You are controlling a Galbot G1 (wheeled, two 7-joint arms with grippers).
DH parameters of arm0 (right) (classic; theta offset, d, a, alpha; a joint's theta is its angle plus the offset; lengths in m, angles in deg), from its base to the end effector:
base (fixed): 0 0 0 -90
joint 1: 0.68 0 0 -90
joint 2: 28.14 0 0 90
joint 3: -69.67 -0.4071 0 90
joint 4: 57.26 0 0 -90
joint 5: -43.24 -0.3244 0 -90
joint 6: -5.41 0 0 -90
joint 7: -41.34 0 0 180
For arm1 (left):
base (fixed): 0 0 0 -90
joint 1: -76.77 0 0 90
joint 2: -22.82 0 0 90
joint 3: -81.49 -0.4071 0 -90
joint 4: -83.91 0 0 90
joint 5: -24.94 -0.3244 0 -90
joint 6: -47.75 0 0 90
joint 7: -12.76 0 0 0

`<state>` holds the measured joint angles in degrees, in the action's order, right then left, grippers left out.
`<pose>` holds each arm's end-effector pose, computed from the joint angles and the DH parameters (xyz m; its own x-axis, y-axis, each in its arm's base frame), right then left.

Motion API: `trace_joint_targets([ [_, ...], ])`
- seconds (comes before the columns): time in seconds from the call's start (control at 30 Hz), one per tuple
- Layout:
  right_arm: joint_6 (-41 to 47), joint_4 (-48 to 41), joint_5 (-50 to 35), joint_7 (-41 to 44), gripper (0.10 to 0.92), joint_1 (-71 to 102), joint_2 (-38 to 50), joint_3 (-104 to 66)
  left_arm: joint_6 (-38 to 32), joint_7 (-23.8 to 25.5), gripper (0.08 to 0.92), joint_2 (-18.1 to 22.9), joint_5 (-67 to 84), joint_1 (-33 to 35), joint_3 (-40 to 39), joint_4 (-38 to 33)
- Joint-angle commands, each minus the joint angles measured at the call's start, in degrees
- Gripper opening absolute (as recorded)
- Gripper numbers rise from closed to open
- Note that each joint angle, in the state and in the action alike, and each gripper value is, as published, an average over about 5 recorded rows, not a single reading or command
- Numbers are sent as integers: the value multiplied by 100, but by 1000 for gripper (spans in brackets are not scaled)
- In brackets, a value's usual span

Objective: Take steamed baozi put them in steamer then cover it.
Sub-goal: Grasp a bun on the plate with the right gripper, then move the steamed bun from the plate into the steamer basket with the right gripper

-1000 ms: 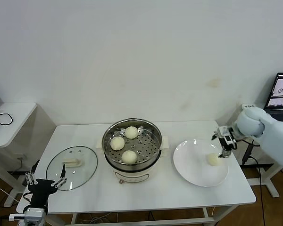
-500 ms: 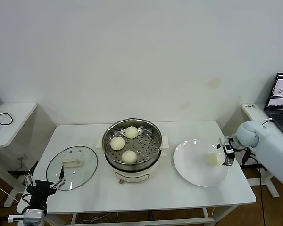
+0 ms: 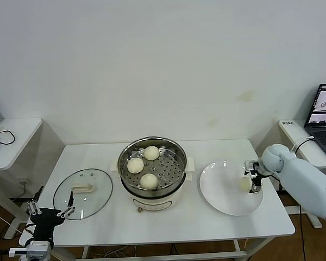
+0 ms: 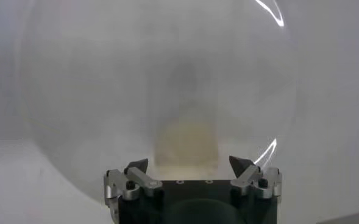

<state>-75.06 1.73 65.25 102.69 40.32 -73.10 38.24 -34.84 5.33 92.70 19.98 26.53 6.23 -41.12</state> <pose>0.5280 -0.2387 -0.2669 -0.2512 0.0083 0.9679 -0.9678 0.0109 -0.2513 0.0797 0.1394 -0.3059 -0.9812 -0.1739 0.0834 -0.1078 0.8531 0.5104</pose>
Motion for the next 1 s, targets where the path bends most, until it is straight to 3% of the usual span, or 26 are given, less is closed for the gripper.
trace_joint_targets([
  [0.03,38,-288,100,-24,800,66,-239,-89,-3,-2,823,9,-3,1,-10,-19],
  [0.37,141,41,-171,227,667,-200,-61,87,-1,1,823,3,-3,36,-2,-110],
  [0.73,703,1448,-1441,508,653,-1897,823,1460,-6,-4,823,-4,-12,13,-61,-155],
  [1.0,1208,2229,-2637,367,661,-3718,646,2758,2,-1,823,-12,-72,-27,-171,-205],
])
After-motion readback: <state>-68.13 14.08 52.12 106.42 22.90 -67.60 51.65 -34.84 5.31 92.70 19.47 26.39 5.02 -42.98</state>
